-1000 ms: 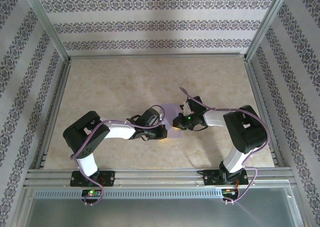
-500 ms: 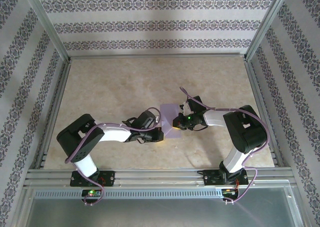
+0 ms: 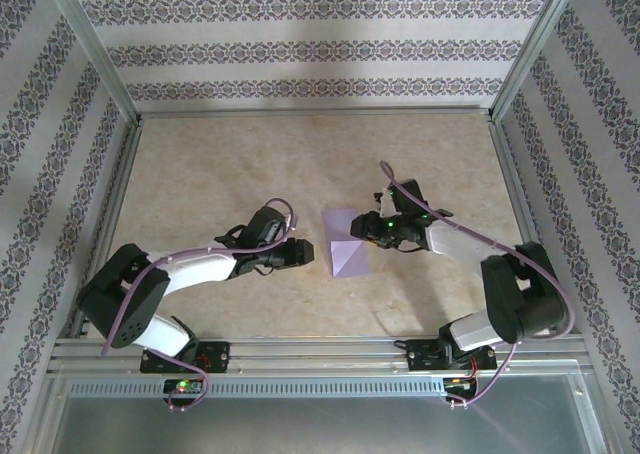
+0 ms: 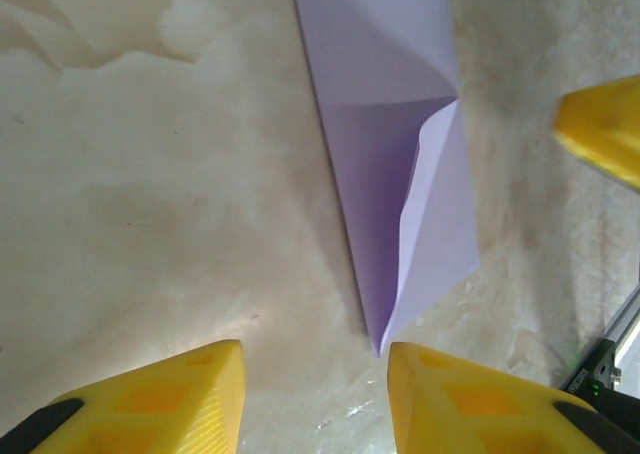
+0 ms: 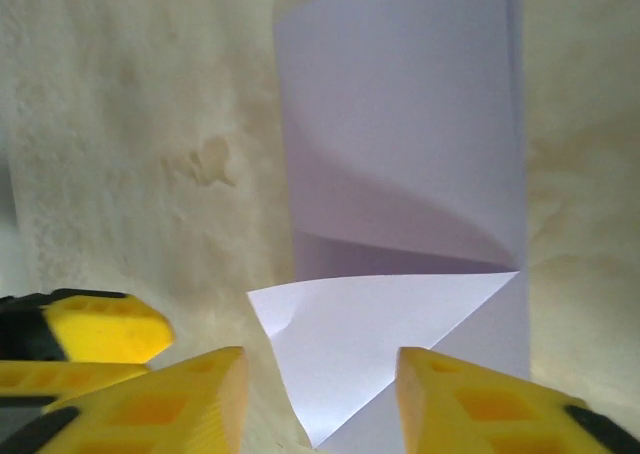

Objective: Fold a paper plane with a square sheet of paper (fold left side to right side)
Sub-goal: Fold the triangle a second time at the center of the table, then turn over the paper at the center of the table.

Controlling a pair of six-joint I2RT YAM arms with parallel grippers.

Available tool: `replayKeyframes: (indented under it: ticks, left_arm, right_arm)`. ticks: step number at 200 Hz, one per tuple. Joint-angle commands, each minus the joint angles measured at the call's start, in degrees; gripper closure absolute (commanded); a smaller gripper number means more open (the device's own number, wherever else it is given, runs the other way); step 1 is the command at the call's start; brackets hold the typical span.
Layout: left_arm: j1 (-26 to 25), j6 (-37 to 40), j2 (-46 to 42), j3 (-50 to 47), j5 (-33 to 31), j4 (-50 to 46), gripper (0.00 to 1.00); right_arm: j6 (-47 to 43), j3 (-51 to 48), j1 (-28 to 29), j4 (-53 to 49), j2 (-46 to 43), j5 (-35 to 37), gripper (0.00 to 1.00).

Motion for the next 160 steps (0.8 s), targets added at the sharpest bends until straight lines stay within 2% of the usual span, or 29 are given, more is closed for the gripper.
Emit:
replayKeyframes:
  ticks: [1, 49, 107, 127, 160]
  left_arm:
    - [0.50, 2.46, 3.73, 4.40, 3.08, 0.34, 0.57]
    - [0.41, 3.80, 12.78, 12.27, 6.41, 3.38, 0.56]
    - [0.36, 3.67, 20.75, 17.21, 10.53, 5.76, 0.59]
    - [0.41, 3.70, 21.90, 18.13, 11.12, 6.00, 0.69]
    - [0.41, 4.89, 19.06, 16.74, 7.97, 4.57, 0.99]
  right_arm:
    - [-2.05, -1.10, -2.29, -3.60, -3.82, 3.31, 0.48]
    - [-3.09, -5.64, -7.29, -3.88, -9.84, 1.23, 0.32]
    - [-3.25, -7.39, -8.65, -4.98, -11.99, 0.12, 0.31]
    - [-3.49, -7.28, -8.58, -4.92, -11.50, -0.53, 0.32]
    - [-3.24, -6.84, -8.53, -3.85, -8.87, -4.17, 0.35]
